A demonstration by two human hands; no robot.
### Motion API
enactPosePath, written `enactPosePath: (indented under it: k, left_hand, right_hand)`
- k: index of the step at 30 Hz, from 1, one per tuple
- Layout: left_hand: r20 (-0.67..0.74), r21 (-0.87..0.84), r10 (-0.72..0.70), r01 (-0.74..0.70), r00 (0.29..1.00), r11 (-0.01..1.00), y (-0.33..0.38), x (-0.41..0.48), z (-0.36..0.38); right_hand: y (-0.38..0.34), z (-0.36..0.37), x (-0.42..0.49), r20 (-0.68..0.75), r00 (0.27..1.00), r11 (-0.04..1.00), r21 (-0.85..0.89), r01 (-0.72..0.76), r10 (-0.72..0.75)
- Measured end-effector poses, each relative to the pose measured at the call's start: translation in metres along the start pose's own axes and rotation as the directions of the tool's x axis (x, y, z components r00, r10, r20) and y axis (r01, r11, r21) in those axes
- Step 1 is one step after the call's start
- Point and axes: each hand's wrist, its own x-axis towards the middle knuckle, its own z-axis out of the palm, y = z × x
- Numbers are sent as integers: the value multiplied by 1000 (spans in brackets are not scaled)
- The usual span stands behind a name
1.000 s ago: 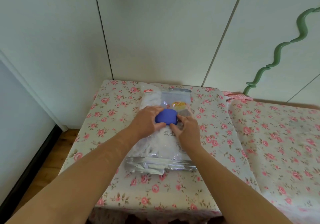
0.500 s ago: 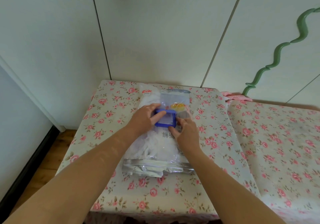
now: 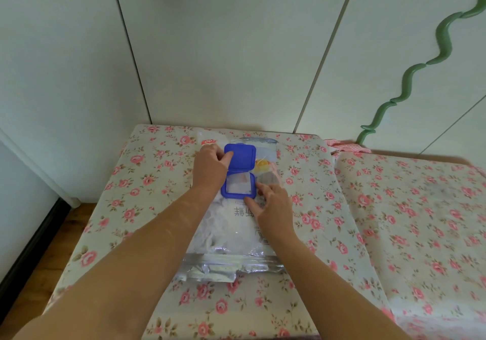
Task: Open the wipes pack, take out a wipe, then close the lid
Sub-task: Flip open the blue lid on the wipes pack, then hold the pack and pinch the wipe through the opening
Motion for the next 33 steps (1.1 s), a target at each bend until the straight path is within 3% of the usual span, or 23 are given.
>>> enactPosePath:
  k: [6,13,17,28,33]
  left_hand:
    - [101,312,37,-67,994,948,3,-2,-4]
    - [195,231,175,-218,965,948,-6,-37,-21]
    - [232,435,239,-321,943,841,-7,-53,-18]
    - [144,593,169,-222,975,774,6,-57,0]
    - [124,509,148,-191,981,839,7,-57,-5]
  right_hand:
    - [0,0,0,-6,1000,1000,-1,-1,1]
    - [-1,-1,-1,-10,1000,1000,9,1,-1]
    - [-2,-2,-2,-14,1000,1000,19,11,-10]
    - [-1,-2,-1,-26,1000,1000,-6,13,-13]
    - [-2,-2,-1,-27,1000,1000,-15,11,-11]
